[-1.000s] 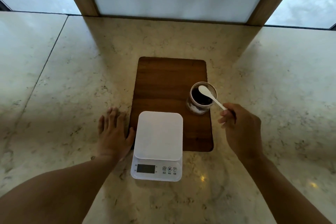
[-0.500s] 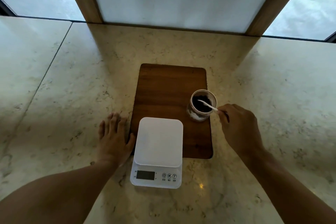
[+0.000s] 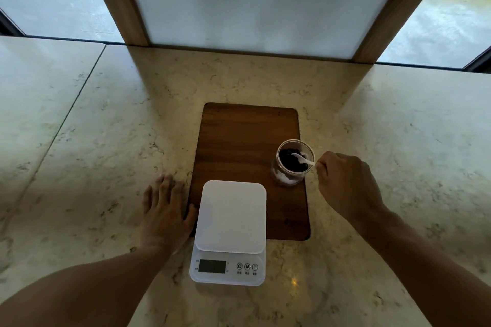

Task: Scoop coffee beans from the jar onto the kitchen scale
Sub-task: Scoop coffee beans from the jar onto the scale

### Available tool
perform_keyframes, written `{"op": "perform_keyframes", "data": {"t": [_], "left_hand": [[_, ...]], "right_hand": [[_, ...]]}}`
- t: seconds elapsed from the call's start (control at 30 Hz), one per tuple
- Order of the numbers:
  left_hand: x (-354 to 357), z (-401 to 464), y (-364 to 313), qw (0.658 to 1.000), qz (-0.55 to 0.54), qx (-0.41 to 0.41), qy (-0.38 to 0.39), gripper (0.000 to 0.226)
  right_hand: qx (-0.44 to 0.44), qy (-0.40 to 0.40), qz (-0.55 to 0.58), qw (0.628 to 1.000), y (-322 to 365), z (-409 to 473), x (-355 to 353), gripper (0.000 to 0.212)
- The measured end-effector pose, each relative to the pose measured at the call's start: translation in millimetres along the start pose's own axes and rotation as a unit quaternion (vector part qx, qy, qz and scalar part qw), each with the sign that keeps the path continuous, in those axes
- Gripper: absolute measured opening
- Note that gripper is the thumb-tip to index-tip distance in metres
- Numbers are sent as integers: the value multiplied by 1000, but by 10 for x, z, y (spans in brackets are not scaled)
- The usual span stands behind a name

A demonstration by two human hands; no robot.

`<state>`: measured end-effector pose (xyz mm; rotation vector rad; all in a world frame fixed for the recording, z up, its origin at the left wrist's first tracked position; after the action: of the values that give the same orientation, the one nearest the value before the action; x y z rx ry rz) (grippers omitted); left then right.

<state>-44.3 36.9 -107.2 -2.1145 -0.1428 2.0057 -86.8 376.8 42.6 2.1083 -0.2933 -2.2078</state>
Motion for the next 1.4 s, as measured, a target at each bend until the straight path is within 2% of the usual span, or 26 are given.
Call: {"op": "perform_keyframes", "data": {"t": [0.13, 0.27, 0.47, 0.6, 0.8, 0.97, 1.03, 1.23, 1.4], "left_hand": [[12, 7, 8, 1000, 3, 3, 3, 71], [39, -5, 29, 1000, 1, 3, 0, 70], [26, -9, 25, 1000, 4, -1, 8, 73], [-2, -7, 1, 1000, 0, -3, 7, 75], [-4, 1, 8, 1000, -1, -2, -1, 71], [3, 3, 20, 1000, 6, -2, -2, 70], [6, 0, 17, 1000, 6, -1, -1, 70], [-8, 2, 5, 1000, 5, -1, -5, 70], [-21, 2, -4, 1000, 0, -1, -4, 73]], "right_hand": [[20, -19, 50, 998, -3, 15, -54, 20], [13, -40, 51, 998, 53, 3, -128, 18], [40, -5, -4, 999, 14, 48, -99, 12], [75, 12, 47, 996, -35, 64, -8, 16], [198, 52, 186, 961, -218, 55, 196, 23], [256, 54, 246, 933, -313, 40, 247, 38], [282, 59, 278, 917, -355, 28, 273, 39], [305, 63, 317, 896, -381, 6, 304, 41], [327, 73, 350, 875, -413, -10, 323, 34]]}}
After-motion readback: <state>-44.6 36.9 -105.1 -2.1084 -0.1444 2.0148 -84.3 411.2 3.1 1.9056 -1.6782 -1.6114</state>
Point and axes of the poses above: each hand's wrist, its own z-axis towards the middle knuckle, its own x-axis out of the palm, y = z × x, the point moved 7 cm from there along z, towards the middle knuckle, and after that the axes turned 7 degrees about x, right-handed, at the moved point
